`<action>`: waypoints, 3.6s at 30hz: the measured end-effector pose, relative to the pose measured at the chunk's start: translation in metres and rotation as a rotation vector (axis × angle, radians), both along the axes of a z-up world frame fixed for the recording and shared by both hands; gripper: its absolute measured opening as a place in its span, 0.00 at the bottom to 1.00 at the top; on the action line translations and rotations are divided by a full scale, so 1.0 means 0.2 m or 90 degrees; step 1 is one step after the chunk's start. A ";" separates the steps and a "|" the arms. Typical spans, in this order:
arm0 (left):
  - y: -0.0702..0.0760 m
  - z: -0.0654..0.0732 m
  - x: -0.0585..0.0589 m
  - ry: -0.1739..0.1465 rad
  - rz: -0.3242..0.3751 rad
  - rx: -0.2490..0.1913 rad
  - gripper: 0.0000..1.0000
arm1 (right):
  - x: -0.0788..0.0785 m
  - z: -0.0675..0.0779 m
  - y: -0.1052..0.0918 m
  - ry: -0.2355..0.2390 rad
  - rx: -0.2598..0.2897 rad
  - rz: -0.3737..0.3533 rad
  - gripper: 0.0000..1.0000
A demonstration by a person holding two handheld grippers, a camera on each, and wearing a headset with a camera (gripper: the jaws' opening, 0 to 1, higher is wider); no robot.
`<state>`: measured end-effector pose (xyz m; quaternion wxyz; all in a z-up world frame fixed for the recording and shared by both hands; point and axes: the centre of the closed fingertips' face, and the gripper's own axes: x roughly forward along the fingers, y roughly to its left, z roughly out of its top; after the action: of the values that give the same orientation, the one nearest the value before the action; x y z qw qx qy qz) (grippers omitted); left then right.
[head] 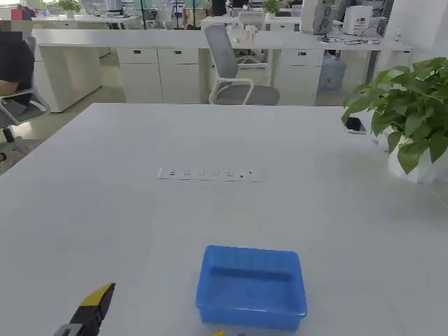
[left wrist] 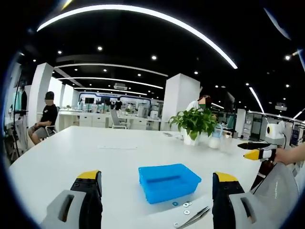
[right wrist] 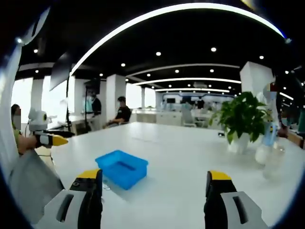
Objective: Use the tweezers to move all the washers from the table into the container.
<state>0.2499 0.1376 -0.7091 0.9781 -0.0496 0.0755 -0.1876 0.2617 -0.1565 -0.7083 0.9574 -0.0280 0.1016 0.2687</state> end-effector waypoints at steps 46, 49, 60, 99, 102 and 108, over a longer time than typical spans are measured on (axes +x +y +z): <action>0.03 -0.01 0.00 0.000 0.013 0.006 0.97 | 0.00 -0.01 -0.01 0.004 0.003 0.000 0.88; 0.03 -0.01 0.00 0.001 0.015 0.007 0.95 | 0.00 -0.01 0.00 0.006 0.002 0.003 0.88; 0.02 0.00 -0.01 0.000 0.011 0.009 0.95 | 0.00 -0.01 0.00 0.005 0.003 -0.003 0.88; -0.09 -0.14 -0.07 0.154 -0.230 0.063 0.60 | 0.09 0.06 0.40 0.068 -0.176 0.221 0.49; -0.12 -0.20 -0.10 0.181 -0.274 0.106 0.53 | 0.07 0.02 0.50 0.089 -0.183 0.279 0.40; -0.20 -0.35 -0.19 0.231 -0.372 0.207 0.40 | 0.04 -0.09 0.60 0.130 -0.240 0.375 0.33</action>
<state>0.2129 0.0981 -0.7792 0.8494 0.0971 0.2871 -0.4322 0.2697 -0.0356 -0.7262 0.8019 -0.2053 0.2324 0.5107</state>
